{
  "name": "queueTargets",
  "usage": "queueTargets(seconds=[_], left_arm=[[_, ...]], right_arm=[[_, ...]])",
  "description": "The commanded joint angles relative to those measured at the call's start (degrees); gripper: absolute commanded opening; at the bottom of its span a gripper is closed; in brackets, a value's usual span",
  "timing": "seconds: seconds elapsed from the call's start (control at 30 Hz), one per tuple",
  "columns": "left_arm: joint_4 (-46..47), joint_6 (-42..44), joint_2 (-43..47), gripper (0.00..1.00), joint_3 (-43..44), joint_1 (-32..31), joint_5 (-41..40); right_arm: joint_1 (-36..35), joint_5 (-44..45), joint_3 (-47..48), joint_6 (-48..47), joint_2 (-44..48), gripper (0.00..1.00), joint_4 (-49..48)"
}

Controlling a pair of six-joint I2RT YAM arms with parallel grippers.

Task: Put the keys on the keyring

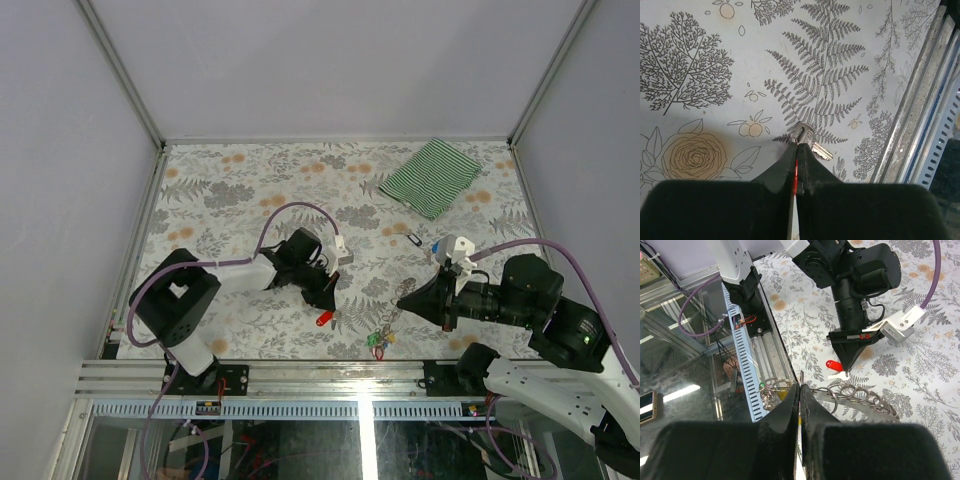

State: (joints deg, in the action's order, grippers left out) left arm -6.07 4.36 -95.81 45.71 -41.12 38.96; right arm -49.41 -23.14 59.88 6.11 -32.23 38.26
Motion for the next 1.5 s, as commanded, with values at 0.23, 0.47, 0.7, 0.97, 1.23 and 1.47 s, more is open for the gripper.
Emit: queueTargets(seconds=[0.23,0.47,0.7,0.97,1.23,1.47], left_arm=[[1.59,-5.05,13.37,0.00,2.26,0.27,-6.45],[-7.32,-1.71,20.44,0.00,8.98,-3.46,-16.80],[-20.08,2.69,25.36,0.00,19.41,-8.57,-25.40],[-21.10,8.19,33.49,0.00,25.74,-11.60,-23.07],[-12.22,13.06,43.33,0.00,23.15,-11.69,-9.65],[-9.31,10.91,46.19,0.00,21.61,-11.61,-7.84]], right_arm=[[-0.02,5.17,-3.23,-2.41,4.89,0.00,-13.78],[-0.04,4.41,-4.32,-13.36,6.19,0.00,-18.40],[-0.05,-1.98,-5.45,-18.54,4.84,0.01,-23.75],[-0.03,-8.73,-6.75,-19.72,1.81,0.00,-32.39],[-0.03,-14.74,-10.88,-18.24,-0.48,0.00,-47.32],[-0.03,-15.95,-10.78,-19.30,-2.22,0.00,-52.14]])
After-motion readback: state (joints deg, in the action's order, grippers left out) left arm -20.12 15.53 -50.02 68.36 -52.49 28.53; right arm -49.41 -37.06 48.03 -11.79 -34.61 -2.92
